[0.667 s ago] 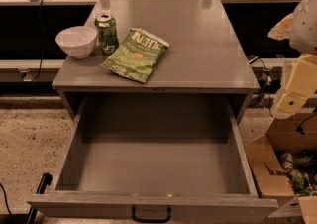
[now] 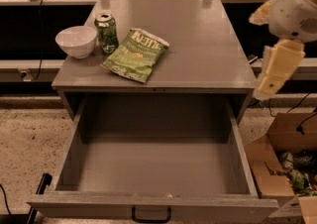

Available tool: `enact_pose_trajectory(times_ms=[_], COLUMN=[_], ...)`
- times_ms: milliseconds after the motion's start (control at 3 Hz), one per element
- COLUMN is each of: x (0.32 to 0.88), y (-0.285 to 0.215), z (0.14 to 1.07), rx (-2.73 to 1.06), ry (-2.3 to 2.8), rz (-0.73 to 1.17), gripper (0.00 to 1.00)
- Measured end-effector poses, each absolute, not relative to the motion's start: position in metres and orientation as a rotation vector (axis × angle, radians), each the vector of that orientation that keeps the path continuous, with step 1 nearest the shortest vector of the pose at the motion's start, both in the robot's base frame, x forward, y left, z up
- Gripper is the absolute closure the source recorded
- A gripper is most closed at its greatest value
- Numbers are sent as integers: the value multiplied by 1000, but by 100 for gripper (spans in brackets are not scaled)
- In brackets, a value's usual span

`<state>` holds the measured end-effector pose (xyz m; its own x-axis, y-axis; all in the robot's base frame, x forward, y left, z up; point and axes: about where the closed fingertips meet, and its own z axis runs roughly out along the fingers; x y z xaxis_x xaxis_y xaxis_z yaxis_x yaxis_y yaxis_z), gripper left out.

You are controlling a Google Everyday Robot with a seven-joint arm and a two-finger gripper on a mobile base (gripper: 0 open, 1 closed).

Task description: Place green jalapeno chip bag into top drawer

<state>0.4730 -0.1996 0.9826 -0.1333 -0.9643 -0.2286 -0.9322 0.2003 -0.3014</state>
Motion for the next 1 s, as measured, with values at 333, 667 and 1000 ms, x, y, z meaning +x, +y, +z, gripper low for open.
enact_pose_trajectory(times_ms=[333,667,1000], x=[533,625,625], y=[-178,-132,-133], z=[988,985,985], rx=[-1879,-1982,-1981], ry=[1965,1818,1818], rz=[-152,-116,-118], gripper=[0,0,0])
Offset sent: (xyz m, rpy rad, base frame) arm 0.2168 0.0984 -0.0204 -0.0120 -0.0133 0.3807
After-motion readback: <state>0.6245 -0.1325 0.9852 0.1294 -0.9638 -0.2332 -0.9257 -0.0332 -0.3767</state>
